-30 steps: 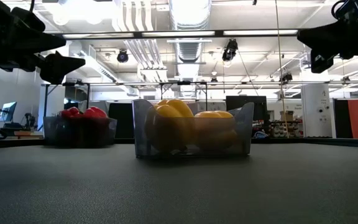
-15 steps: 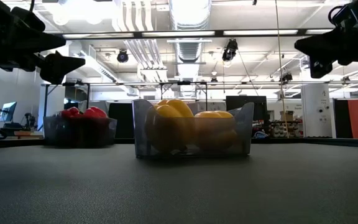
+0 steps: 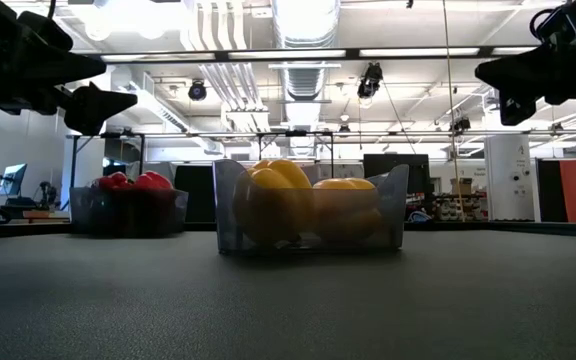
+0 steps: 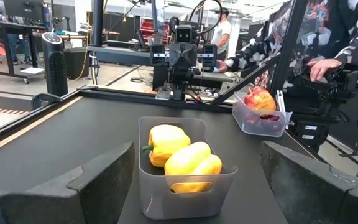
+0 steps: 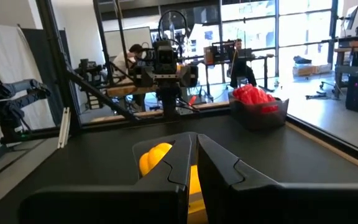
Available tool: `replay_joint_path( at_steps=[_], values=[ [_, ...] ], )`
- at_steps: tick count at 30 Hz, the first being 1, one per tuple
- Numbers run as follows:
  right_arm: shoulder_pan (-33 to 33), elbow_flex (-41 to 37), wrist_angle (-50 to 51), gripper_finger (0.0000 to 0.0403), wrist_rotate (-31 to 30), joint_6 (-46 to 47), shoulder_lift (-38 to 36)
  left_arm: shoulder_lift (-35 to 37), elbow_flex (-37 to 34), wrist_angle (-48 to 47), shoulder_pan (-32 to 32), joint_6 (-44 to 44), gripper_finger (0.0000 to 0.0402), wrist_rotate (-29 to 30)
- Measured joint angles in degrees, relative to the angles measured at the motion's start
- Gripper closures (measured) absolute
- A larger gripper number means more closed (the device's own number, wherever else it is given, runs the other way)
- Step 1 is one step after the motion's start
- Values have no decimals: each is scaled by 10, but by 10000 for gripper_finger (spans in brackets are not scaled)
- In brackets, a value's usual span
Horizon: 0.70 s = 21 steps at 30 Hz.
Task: Sort produce into baskets
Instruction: Return to Home Position
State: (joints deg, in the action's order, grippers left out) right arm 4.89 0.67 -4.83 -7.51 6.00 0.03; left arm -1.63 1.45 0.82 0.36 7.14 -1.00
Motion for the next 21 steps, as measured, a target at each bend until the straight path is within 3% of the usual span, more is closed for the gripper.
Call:
replay_joint_path(
  at_steps=[21],
  values=[
    [-4,0,16,385,0,0,0,-2,0,0,0,0,75,0]
  ],
)
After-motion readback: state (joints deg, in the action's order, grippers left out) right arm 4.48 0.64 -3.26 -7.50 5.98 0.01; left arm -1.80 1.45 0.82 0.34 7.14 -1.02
